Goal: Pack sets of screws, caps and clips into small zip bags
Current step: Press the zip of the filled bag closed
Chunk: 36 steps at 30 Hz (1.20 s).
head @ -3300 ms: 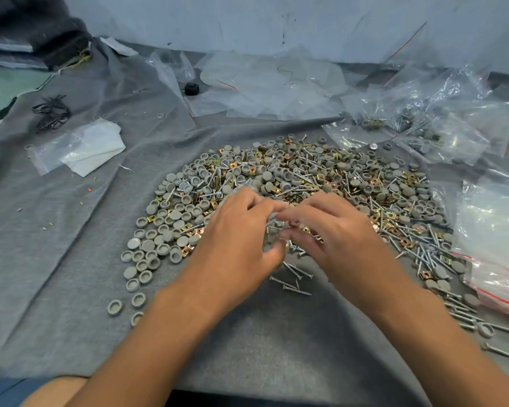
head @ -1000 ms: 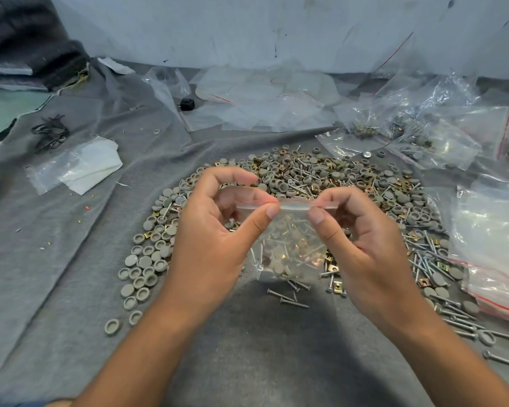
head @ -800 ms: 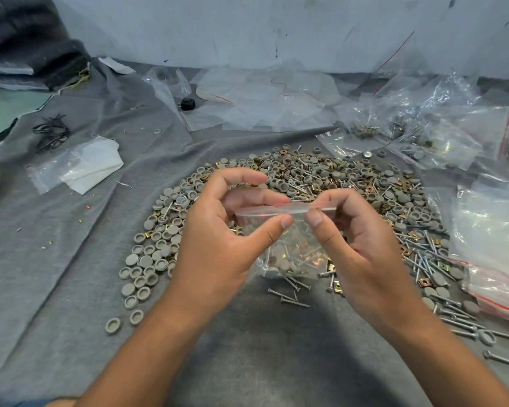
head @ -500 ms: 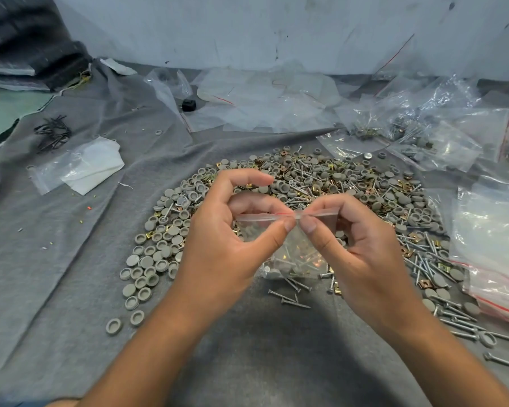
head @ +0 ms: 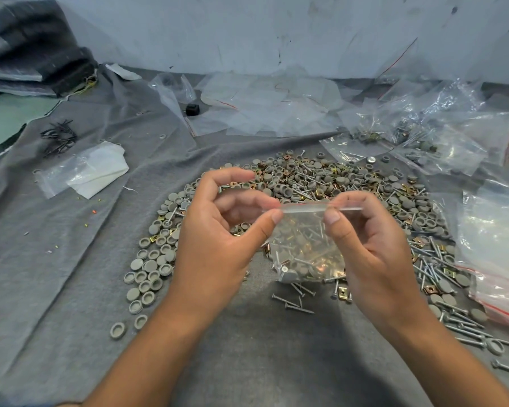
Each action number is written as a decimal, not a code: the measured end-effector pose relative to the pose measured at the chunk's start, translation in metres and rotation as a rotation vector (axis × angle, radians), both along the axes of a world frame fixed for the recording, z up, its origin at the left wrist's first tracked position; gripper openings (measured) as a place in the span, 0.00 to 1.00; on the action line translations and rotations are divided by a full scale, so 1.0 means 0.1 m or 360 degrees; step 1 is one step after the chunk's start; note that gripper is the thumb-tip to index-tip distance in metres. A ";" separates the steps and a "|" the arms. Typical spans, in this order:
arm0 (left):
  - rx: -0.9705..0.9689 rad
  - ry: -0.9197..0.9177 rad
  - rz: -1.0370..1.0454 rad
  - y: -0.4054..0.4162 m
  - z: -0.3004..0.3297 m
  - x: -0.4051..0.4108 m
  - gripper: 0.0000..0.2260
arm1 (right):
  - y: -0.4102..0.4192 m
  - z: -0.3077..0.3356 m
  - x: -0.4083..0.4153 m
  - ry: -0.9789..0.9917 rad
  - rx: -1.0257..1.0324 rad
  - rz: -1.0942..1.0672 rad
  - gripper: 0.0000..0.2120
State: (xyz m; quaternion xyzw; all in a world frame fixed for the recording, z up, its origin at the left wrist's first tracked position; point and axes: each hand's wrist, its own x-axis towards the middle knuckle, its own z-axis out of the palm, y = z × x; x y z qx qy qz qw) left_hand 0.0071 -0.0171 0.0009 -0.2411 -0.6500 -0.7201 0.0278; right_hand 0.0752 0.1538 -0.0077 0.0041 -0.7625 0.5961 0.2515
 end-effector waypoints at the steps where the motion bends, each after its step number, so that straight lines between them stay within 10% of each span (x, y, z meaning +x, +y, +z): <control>1: 0.0005 -0.0010 -0.0003 0.00 0.00 0.00 0.20 | 0.00 0.00 0.00 -0.0004 0.0005 -0.0006 0.05; 36: -0.0282 0.0206 -0.0097 0.06 0.00 0.09 0.16 | -0.05 0.05 0.04 0.0140 -0.0037 0.0117 0.18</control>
